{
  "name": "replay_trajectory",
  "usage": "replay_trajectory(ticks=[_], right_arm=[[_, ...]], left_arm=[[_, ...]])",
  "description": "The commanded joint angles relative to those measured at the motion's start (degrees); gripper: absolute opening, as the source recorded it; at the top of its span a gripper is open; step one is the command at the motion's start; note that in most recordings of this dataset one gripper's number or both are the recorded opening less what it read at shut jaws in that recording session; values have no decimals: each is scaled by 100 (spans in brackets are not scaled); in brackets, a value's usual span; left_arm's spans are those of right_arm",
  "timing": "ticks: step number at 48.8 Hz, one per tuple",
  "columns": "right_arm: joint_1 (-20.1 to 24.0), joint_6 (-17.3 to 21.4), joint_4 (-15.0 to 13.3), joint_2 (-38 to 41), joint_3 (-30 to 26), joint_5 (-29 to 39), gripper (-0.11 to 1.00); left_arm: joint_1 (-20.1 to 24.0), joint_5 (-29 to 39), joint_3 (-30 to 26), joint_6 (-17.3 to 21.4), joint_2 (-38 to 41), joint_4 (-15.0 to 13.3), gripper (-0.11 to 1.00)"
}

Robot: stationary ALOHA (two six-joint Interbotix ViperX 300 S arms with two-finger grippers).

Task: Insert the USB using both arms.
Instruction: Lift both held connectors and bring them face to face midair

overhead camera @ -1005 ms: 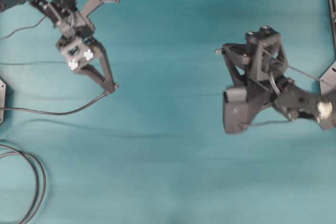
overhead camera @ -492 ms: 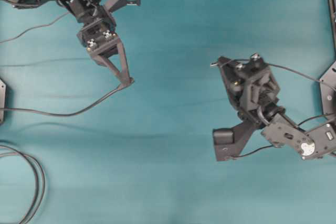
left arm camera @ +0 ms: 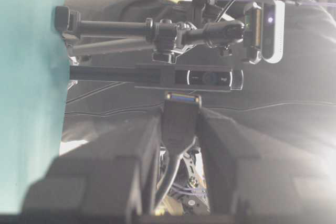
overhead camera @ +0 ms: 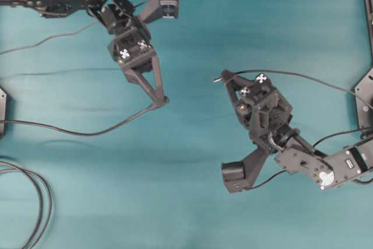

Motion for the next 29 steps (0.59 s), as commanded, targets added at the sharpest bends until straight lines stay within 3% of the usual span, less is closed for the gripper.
replay_trajectory(ticks=[1,29], right_arm=[[-9,35,-105,-35,-141,26,20],[-26,53,-114,185,-422,-290,20]], left_arm=[[-26,-9,-185,-62,-26,-70,22],[-193,-404,-396,-97,44,0,22]])
